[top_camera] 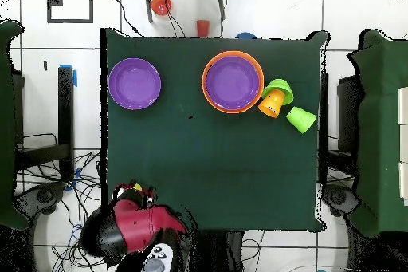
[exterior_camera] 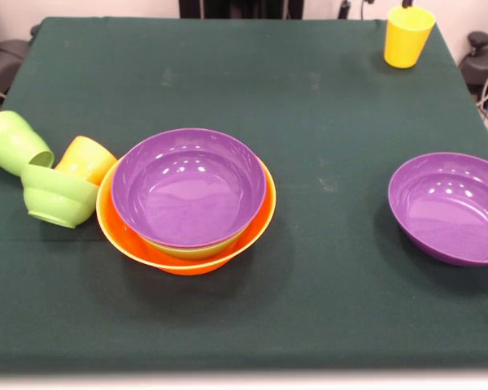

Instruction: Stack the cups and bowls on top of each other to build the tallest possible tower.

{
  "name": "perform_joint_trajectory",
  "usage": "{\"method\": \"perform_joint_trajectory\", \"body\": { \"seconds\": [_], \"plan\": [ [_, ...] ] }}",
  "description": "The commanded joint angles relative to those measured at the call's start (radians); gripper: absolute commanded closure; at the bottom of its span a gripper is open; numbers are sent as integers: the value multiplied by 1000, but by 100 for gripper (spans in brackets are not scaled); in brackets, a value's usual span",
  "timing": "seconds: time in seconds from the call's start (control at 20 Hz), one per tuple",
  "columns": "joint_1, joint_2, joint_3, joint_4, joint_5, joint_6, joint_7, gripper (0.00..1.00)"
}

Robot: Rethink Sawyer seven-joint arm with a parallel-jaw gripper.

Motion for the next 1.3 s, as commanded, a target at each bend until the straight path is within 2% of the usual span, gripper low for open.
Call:
{"method": "perform_joint_trajectory", "body": {
  "seconds": [0.05,0.2,0.25,0.55,1.0,1.3],
  "plan": [
    [-39,-153,159,121,54,74,172,0],
    [-39,-168,180,136,73,89,179,0],
    [-20,-158,157,134,79,91,181,0],
    [-16,-90,148,113,85,34,166,0],
    [52,34,13,34,94,-14,144,0],
    [-30,77,49,42,43,-78,120,0]
  ]
}}
